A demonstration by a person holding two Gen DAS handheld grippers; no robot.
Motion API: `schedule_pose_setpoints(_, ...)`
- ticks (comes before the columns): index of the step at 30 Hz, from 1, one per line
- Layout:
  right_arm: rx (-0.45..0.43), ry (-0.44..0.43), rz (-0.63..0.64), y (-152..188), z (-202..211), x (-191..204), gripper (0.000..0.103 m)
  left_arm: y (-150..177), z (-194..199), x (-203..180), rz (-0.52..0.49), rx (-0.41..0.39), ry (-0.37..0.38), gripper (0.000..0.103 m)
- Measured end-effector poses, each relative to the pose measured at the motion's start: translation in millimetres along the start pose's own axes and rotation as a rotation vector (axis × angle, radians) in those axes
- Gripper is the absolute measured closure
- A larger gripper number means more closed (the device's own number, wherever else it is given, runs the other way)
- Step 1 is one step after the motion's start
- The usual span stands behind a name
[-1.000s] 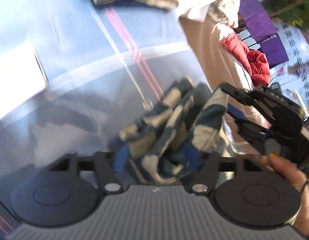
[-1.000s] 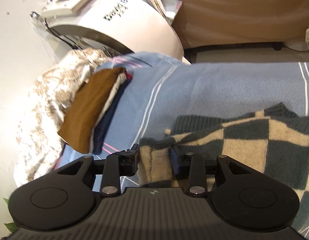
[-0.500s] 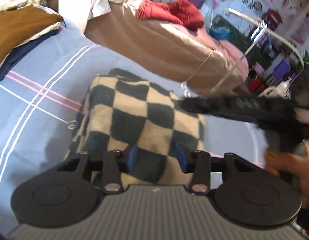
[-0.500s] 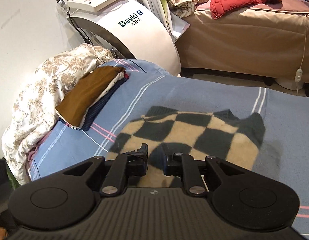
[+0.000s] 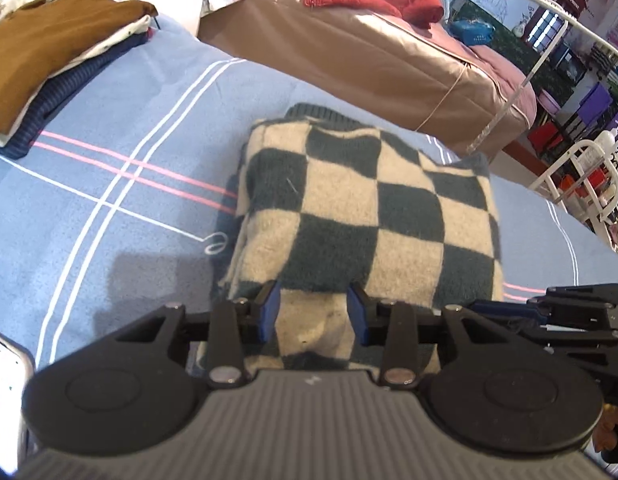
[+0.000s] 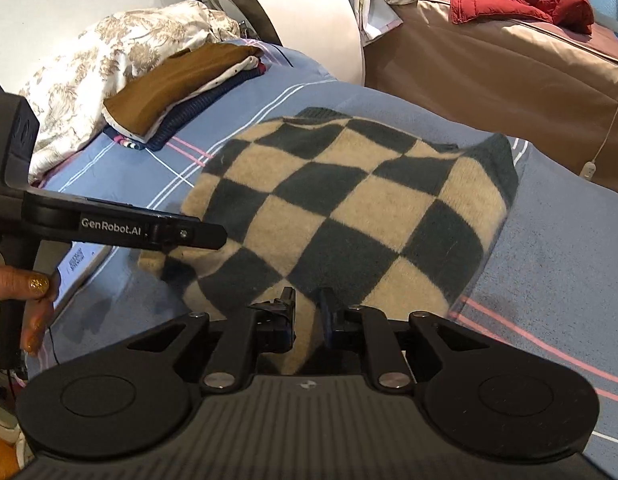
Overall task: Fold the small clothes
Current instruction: 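Release the folded sweater with both grippers and withdraw, then lower both grippers to the bundle edge and close on the sweater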
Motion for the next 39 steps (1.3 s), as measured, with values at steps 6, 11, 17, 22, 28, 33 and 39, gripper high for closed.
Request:
schedule_pose_setpoints(6,0.016,-0.002,-0.028,10.0,-5.8,-9.8,0.089,3.8,-10.1,-0.6,-0.035,0.017,-0.017,0.068)
schedule_pose_setpoints(11,0.029,0.009,-0.007,11.9,-11.2,-7.5,0.089,4.3,-12.3,-2.8,-0.06,0.017,-0.034,0.067)
schedule_pose_setpoints(17,-0.01,-0.065,-0.109,8.4,1.3,-11.3,0.046,1.2,4.8,-15.7,-0.058,-0.014,0.021,0.036)
schedule_pose_setpoints(22,-0.077,-0.065,-0.153,5.0,24.9,-13.5,0.0,-3.0,42.1,-20.9,-0.05,-0.134,0.032,0.0)
schedule_pose_setpoints(28,-0.11,-0.087,-0.289,12.5,40.6,-42.3,0.0,7.6,59.0,5.8,-0.018,-0.109,0.132,0.0)
schedule_pose_setpoints(33,-0.125,-0.107,-0.44,28.8,39.1,-70.0,0.0,26.5,47.0,37.5,0.093,-0.076,0.126,0.001)
schedule_pose_setpoints(39,-0.161,-0.192,-0.649,49.1,32.7,-87.9,0.0,53.6,22.1,50.3,0.252,-0.01,0.209,0.001)
Point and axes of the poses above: each gripper's, at about its wrist camera, not at the fingertips, and z roughly against the way its jaws point, x to its left, y to its underside, the point moved 8 cm from there along -z, roughly the way its jaws point, and after that the axes turned 4 degrees about z, right-handed, at the moved point
